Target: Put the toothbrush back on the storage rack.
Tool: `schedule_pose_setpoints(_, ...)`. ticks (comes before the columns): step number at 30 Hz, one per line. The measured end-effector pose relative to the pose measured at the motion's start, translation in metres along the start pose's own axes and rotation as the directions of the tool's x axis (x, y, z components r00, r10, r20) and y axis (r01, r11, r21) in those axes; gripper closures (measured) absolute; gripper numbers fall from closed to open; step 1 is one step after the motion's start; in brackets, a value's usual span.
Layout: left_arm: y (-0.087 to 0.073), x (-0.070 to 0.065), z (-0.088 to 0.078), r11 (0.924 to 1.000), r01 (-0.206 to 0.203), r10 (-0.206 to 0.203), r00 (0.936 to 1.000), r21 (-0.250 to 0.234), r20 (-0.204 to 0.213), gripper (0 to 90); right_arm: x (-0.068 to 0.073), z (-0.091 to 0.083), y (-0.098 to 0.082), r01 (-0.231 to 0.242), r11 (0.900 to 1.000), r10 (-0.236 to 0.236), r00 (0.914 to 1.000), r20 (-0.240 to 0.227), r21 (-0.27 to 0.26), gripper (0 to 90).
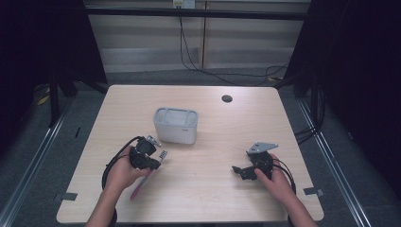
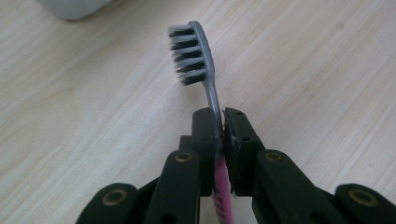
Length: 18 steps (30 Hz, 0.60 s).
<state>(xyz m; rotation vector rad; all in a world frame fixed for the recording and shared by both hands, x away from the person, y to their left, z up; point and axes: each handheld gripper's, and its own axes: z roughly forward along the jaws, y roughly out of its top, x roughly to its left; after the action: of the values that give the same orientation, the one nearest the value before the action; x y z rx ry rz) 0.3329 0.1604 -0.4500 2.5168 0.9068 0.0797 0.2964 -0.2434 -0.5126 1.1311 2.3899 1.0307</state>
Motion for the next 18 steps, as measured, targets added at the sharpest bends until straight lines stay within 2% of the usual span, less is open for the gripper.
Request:
schedule_pose_setpoints(5, -0.001, 0.004, -0.010, 0.9981, 0.029, -0.029, 0.9996, -0.054, 0.004, 83.4, 0.000, 0.000, 0.000, -0.002, 1.000, 0.002, 1.0000, 0.000, 0.000, 10.5)
schedule_pose_setpoints(9, 0.000, 0.006, -0.018, 0.9960, 0.019, -0.020, 0.9998, -0.087, -0.007, 83.4, 0.000, 0.000, 0.000, -0.001, 1.000, 0.001, 1.0000, 0.000, 0.000, 10.5)
schedule_pose_setpoints(13, 0.001, 0.007, -0.027, 0.9887, 0.037, -0.039, 0.9992, -0.146, -0.008, 83.4, 0.000, 0.000, 0.000, 0.000, 1.000, 0.000, 1.0000, 0.000, 0.000, 10.5)
schedule_pose_setpoints(14, 0.001, 0.007, -0.027, 0.9887, 0.037, -0.039, 0.9992, -0.146, -0.008, 83.4, 0.000, 0.000, 0.000, 0.000, 1.000, 0.000, 1.0000, 0.000, 0.000, 10.5)
schedule_pose_setpoints(18, 0.003, 0.009, -0.036, 0.9801, 0.048, -0.053, 0.9983, -0.193, -0.022, 83.4, 0.000, 0.000, 0.000, 0.000, 1.000, 0.000, 1.0000, 0.000, 0.000, 10.5)
